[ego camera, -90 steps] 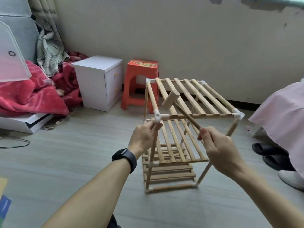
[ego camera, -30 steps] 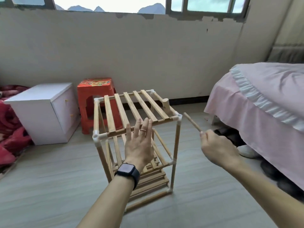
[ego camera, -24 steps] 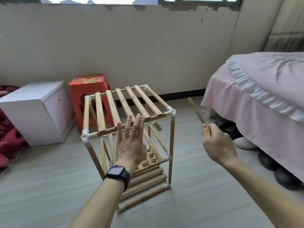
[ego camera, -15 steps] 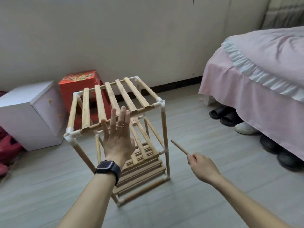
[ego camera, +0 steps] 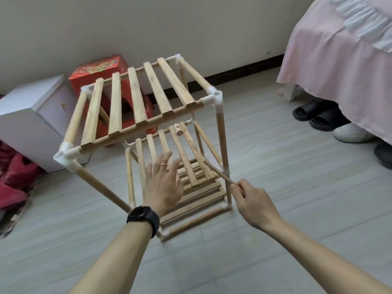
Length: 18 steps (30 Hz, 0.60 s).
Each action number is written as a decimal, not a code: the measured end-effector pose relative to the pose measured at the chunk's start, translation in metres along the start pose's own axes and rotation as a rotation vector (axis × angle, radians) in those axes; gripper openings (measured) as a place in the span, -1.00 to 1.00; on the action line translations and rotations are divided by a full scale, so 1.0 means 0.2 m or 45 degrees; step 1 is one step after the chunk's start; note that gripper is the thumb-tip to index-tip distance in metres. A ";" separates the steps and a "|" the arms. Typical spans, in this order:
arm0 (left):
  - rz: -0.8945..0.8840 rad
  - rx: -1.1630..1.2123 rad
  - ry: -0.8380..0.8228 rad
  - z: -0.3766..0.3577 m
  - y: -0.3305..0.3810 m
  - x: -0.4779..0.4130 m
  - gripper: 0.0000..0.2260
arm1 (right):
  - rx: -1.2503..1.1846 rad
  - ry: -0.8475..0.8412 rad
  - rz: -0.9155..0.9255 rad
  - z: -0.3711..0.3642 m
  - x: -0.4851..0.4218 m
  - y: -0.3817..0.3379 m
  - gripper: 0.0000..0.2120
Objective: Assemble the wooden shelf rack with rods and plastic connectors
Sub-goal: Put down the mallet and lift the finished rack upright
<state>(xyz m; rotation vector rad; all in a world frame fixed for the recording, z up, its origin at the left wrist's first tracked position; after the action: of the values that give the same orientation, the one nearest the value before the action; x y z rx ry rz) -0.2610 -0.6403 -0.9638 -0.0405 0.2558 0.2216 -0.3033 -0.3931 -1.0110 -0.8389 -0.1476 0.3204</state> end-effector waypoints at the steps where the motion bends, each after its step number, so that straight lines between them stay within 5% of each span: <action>1: 0.151 0.112 -0.046 -0.04 -0.02 -0.08 -0.46 | 0.009 0.024 0.037 -0.02 -0.04 -0.04 -0.71; 4: 0.443 0.438 -0.132 -0.16 -0.07 -0.34 -0.42 | 0.042 0.019 0.105 -0.10 -0.17 -0.11 -0.79; 7: 0.524 0.459 -0.135 -0.26 -0.11 -0.60 -0.39 | 0.112 -0.020 0.116 -0.19 -0.29 -0.13 -0.80; 15: 0.401 0.274 -0.207 -0.50 -0.21 -0.99 -0.28 | 0.353 -0.027 0.143 -0.37 -0.46 -0.17 -0.78; 18: 0.343 0.115 -0.139 -0.53 -0.21 -1.05 -0.39 | 0.369 0.019 0.114 -0.37 -0.47 -0.15 -0.77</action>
<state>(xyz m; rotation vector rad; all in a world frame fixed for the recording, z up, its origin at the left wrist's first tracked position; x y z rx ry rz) -0.4762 -0.7340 -1.0124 0.0961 0.1612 0.4782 -0.3664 -0.4957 -1.0386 -0.5614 -0.0475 0.4083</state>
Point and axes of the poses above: each hand's wrist, its own x-axis away from the middle knuckle, its own z-axis out of the back of the hand, y = z × x, the point moved 5 cm from there along -x, towards the middle knuckle, and after that the axes turned 5 degrees about y, right-handed, at the moved point
